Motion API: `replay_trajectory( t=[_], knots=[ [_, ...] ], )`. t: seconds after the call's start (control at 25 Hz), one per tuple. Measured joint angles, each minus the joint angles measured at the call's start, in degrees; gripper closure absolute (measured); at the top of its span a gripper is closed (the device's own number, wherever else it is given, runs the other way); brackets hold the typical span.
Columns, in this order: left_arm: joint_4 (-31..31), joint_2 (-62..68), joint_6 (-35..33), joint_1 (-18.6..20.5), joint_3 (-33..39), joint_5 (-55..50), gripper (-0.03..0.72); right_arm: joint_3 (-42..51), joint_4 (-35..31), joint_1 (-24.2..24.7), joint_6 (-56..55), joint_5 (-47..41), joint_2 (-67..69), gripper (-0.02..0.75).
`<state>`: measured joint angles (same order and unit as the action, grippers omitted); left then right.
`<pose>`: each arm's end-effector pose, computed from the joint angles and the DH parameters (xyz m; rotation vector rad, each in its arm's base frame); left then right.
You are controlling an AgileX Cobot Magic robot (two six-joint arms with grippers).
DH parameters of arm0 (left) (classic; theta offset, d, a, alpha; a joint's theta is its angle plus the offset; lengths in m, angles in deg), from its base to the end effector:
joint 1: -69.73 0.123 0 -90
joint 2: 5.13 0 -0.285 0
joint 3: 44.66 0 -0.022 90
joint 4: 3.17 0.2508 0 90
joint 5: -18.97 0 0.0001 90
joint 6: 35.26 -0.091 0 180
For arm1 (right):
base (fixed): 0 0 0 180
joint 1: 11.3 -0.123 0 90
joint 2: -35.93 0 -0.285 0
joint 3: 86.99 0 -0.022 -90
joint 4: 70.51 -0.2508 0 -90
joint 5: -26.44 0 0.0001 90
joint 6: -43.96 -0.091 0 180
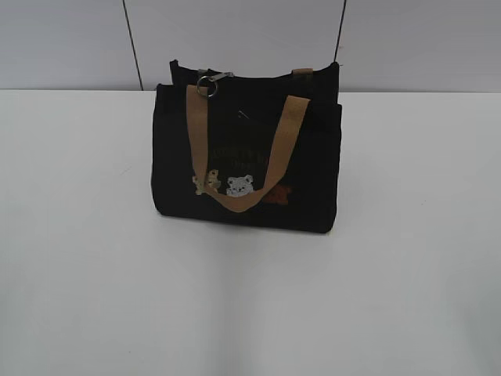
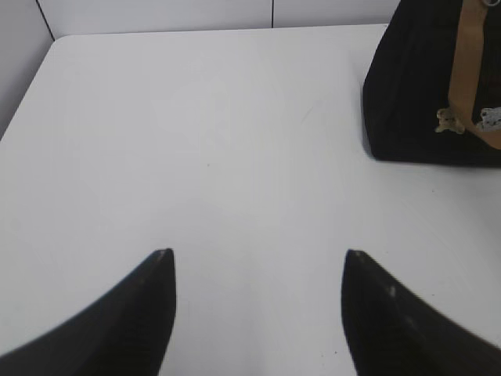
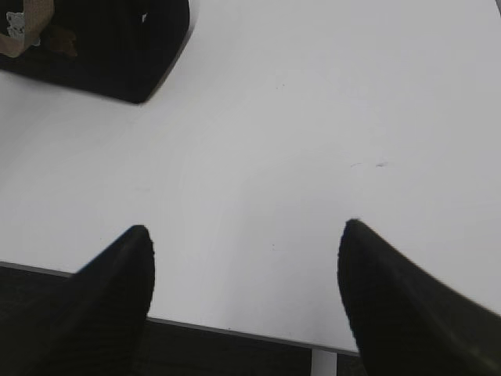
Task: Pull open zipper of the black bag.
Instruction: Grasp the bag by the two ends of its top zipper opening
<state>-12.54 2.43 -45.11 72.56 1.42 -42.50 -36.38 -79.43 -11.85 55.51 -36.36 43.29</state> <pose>-0.0112 -0.0136 0.2891 0.1356 1.9944 -0.0522 -0.0042 0.0125 0.2654 -0.2290 2.0856 0.0729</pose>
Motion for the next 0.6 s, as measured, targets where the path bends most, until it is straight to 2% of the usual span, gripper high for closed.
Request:
replay_trajectory(
  t=[0.6],
  knots=[
    [0.0, 0.0, 0.0, 0.0, 0.0, 0.0, 0.191, 0.0, 0.0, 0.0, 0.0, 0.0, 0.0, 0.185]
  ],
)
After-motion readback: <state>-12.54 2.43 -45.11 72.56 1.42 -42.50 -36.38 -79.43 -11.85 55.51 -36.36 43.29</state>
